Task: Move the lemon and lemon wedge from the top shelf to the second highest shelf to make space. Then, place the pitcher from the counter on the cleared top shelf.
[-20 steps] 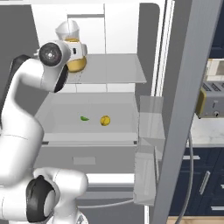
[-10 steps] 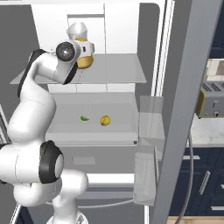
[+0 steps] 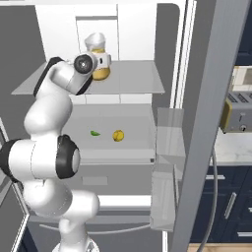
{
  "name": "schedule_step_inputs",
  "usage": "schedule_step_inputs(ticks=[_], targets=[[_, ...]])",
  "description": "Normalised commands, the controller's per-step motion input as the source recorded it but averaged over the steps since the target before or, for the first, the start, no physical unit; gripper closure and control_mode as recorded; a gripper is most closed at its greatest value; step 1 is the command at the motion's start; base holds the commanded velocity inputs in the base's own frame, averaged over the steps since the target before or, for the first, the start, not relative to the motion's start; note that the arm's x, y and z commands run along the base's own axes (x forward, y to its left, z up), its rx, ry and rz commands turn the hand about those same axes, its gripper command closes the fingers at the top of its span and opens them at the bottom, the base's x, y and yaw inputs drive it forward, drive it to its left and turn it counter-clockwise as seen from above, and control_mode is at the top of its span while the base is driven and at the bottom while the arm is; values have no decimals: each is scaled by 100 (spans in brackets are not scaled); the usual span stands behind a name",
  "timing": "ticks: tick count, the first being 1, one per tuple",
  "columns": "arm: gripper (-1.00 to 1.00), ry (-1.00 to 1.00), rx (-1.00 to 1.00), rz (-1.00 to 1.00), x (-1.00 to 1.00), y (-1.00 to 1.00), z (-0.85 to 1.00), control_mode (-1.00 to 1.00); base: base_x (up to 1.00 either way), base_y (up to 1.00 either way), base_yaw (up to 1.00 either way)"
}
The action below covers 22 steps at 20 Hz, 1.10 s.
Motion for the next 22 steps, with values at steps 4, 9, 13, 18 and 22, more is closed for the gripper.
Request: schedule_step_inputs(ticks=[4,9,13,18,22], targets=[[100,1,0,0,49,0,-24,-100,0,0,0],[-100,2,-2,0,27,0,-18,-100,0,0,0],[-100,6,-2,0,-8,0,5,-100,0,0,0],[-100,3,-2,0,-51,0,47,-100,0,0,0],[-100,6,-2,0,-99,0,21,-100,0,0,0]])
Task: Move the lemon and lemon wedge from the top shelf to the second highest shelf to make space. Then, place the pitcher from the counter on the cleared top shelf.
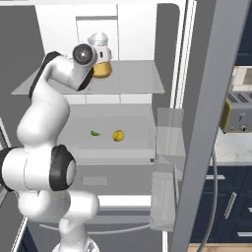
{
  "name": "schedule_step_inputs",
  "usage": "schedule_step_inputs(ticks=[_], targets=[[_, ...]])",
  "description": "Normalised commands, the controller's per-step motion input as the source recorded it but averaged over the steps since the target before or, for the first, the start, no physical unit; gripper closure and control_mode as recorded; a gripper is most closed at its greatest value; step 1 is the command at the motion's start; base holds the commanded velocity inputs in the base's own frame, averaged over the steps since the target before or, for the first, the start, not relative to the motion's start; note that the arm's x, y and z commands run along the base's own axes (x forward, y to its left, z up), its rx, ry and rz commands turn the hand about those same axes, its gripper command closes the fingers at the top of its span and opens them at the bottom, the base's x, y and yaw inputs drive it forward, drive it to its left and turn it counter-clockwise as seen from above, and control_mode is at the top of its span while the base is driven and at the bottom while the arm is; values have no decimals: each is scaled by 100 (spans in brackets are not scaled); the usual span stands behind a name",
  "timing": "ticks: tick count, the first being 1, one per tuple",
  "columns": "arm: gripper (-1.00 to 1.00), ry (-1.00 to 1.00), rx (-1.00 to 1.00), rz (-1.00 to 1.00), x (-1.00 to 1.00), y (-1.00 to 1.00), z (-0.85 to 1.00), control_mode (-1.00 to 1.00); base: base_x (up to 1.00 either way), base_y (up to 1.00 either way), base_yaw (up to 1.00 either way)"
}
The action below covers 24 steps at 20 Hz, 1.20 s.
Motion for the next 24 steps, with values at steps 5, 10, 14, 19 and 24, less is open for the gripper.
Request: schedule_step_inputs(ticks=[5,10,14,19,24], targets=[[-100,12,-9,0,-100,0,-8,-100,0,0,0],[-100,15,-11,0,-100,0,-17,-100,0,0,0],[-100,14,-11,0,-100,0,-26,-100,0,0,0],[-100,9,-11,0,-100,-2,-45,-100,0,0,0],[-100,1,-7,-1,-99,0,-60,-100,0,0,0]])
